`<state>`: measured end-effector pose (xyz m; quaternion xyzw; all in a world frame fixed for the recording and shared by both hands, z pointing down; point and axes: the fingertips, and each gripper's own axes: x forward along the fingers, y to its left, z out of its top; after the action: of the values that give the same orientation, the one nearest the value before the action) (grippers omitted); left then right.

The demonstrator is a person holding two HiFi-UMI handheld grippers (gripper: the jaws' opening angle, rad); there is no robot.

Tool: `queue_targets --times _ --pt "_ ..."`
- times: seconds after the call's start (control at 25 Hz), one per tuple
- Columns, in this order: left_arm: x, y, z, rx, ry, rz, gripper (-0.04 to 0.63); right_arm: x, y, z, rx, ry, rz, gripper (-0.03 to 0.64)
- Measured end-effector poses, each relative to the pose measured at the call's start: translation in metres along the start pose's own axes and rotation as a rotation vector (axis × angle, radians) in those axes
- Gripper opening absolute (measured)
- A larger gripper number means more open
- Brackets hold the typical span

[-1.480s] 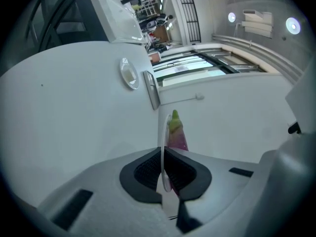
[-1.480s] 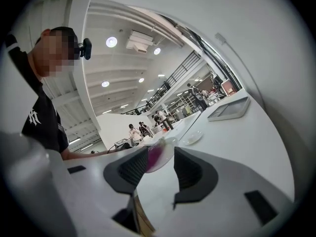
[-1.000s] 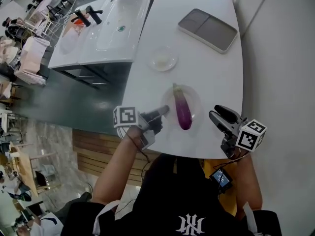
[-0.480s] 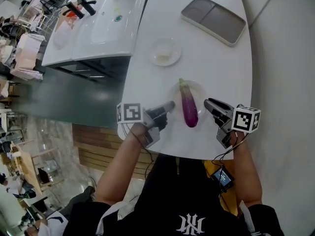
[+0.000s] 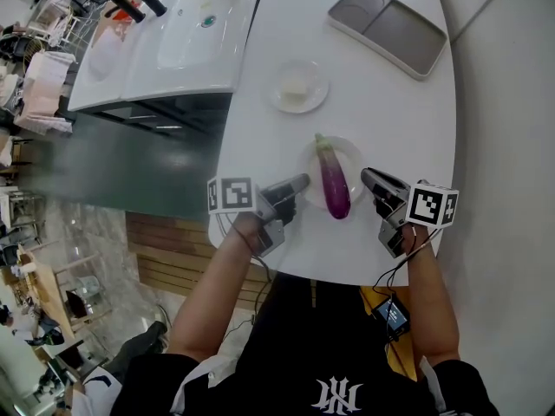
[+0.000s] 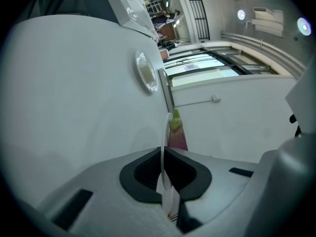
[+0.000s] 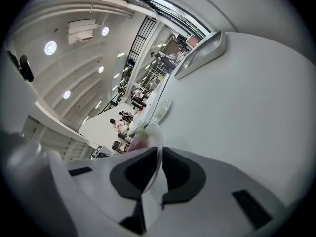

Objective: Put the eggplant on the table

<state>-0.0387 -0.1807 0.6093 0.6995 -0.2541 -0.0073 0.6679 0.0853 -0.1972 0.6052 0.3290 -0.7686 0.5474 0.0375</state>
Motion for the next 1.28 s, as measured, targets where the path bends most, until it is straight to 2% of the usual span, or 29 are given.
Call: queue_targets --times 0.28,0.68,1.28 --pt "0.002 0.009 0.002 0.093 0.036 0.088 0.014 0.005 -0.009 -0.007 0.061 0.010 -0.028 0.025" --pt "0.002 0.025 0.003 0.166 0.079 0.172 0.017 0.012 -0.016 -0.018 0.117 0.031 -0.043 0.021" --pt "-0.002 0.038 0.007 0.504 0.195 0.442 0.081 0.021 -0.019 -0.029 0.134 0.080 -0.094 0.020"
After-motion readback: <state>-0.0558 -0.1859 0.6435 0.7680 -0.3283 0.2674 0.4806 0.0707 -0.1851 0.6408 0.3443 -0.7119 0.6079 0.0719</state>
